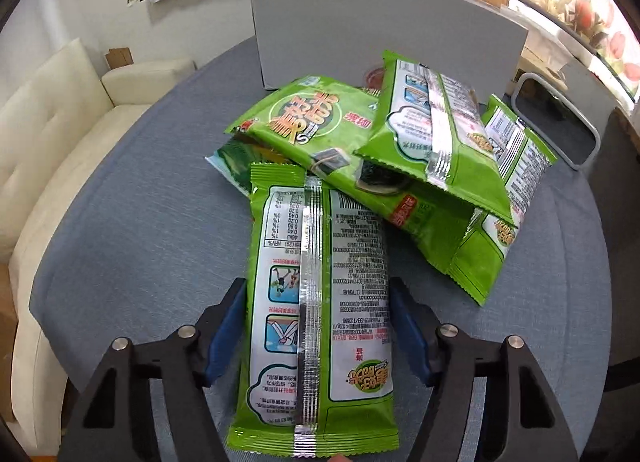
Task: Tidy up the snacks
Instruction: 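Grasp a long green-and-white snack bar with the right gripper, then grasp another long green snack bar with the left gripper while the right lifts its bar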
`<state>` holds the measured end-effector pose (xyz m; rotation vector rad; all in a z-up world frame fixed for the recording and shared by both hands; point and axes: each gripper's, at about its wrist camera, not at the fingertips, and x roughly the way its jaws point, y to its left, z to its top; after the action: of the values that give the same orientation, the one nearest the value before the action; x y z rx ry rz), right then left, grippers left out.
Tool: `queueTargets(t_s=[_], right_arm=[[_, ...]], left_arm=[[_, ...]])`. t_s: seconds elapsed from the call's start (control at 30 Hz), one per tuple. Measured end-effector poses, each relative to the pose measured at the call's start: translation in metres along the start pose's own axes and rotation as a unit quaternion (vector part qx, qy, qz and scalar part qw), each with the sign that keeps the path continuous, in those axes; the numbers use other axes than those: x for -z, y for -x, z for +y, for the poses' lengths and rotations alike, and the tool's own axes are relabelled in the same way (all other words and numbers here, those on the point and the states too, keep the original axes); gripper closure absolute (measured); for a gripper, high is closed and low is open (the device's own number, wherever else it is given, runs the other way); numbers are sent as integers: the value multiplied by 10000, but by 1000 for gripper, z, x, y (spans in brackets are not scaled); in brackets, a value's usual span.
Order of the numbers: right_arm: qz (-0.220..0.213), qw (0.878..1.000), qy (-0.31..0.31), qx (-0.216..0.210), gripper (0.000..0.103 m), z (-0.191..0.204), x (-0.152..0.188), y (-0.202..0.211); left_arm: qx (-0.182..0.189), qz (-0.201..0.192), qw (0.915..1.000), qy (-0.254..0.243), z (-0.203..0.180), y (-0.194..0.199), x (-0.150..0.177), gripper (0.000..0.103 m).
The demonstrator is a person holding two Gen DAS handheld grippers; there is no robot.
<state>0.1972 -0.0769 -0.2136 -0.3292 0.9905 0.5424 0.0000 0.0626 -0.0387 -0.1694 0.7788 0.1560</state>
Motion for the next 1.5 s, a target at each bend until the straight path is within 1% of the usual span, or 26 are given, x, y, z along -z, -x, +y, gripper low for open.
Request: queueTargets(t_s=[0.1,0.17,0.3,0.43,0.53,0.63,0.7,0.73,0.8,0.87,0.93,0.97,1.0,1.03,1.1,1.17,1.3,1.37,1.4,1.43,1.47,1.5], right_arm=[[-41,10000,38,-44,33,4,4,1],[-22,10000,34,-89,36,2,6,6],[42,9995,-70,-313,39,-7,10,16],[-60,9990,-130,-413,39,-16,25,37],[-200,9985,-333,-375,39,-33,43,62],[-348,9973,-590,-280,39,-54,62,86],[-405,9967,-676,-168,39,-67,74,99],[-436,9963,-736,-41,39,-76,81,106],[-461,9953,-838,151,39,-87,89,115],[-503,9931,-1037,220,39,-103,97,124],[-528,9909,-1221,210,39,-117,100,129],[-555,9899,-1288,222,39,-123,102,132],[-575,9888,-1351,262,39,-128,104,135],[-590,9882,-1388,281,39,-130,103,136],[-624,9872,-1438,288,39,-134,107,139],[-668,9863,-1487,271,39,-142,109,143],[-705,9857,-1509,267,39,-149,112,147],[-710,9855,-1511,311,39,-150,114,149],[-708,9856,-1498,324,39,-150,115,150],[-699,9855,-1520,294,39,-151,115,150],[-691,9852,-1546,258,39,-152,116,150],[-687,9850,-1564,230,39,-151,116,149]], left_arm=[[30,28,10000,3,-1,-4,-1,0],[26,37,10000,-20,-2,-6,-2,0],[26,81,10000,-41,-5,-12,-5,0],[67,124,9998,-103,-14,-20,-8,0],[126,186,9995,-206,-28,-32,-12,0],[218,258,9989,-327,-51,-53,-21,0],[249,288,9986,-362,-69,-70,-30,0],[288,304,9984,-382,-78,-80,-34,0],[204,370,9981,-454,-102,-102,-45,0],[140,322,9975,-608,-124,-125,-55,0],[161,394,9971,-636,-144,-154,-65,0],[57,406,9971,-641,-149,-165,-69,0],[-195,424,9961,-752,-160,-183,-75,0],[-297,438,9949,-861,-168,-196,-79,0],[-348,577,9937,-893,-179,-224,-85,0],[-266,784,9939,-722,-181,-251,-89,0],[-500,1063,9892,-876,-189,-291,-87,0],[-417,1157,9892,-792,-187,-299,-85,1],[-368,1107,9906,-712,-185,-299,-86,1],[-404,1074,9909,-702,-184,-299,-87,5],[-462,1076,9904,-737,-185,-299,-88,11],[-419,1074,9905,-752,-185,-299,-89,15]])
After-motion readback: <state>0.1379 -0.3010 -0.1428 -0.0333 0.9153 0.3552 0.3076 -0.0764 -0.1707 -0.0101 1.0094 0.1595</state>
